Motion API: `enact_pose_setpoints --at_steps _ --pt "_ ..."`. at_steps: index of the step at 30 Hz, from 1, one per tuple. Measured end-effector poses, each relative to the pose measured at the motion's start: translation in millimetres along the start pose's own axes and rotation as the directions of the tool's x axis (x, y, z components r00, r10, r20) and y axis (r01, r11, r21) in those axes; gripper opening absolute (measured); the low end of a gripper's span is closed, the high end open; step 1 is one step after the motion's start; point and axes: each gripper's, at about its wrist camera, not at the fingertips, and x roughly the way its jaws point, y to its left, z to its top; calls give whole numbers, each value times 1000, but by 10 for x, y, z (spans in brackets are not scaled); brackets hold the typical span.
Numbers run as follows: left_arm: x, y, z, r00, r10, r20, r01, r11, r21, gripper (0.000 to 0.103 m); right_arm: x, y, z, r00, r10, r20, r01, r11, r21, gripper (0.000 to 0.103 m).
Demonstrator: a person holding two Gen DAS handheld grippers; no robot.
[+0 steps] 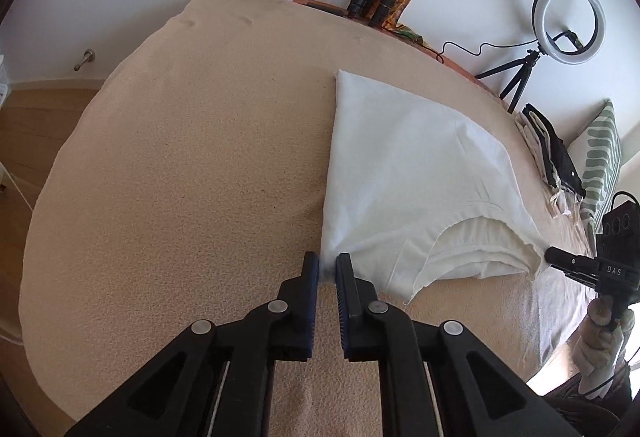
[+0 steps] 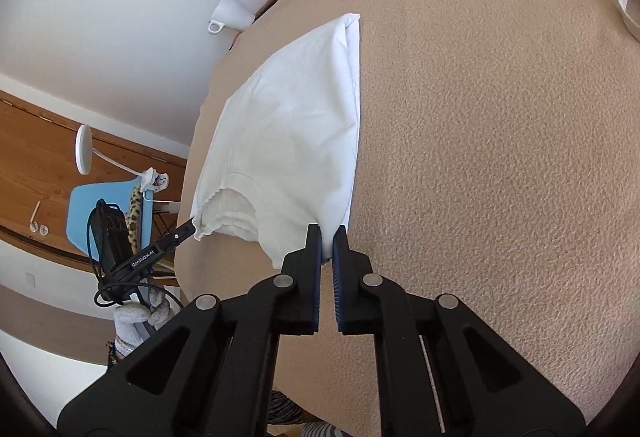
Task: Fold small clothes
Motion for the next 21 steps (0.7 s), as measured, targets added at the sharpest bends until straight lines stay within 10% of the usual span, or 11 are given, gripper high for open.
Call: enact_pose_setpoints --at_steps 5,21 --pt "-264 -169 47 994 38 105 -45 997 70 14 -183 115 95 1000 10 12 -9 993 -115 53" --pt "396 -1433 216 989 -144 36 129 955 267 18 117 -468 1051 973 193 124 -202 977 61 54"
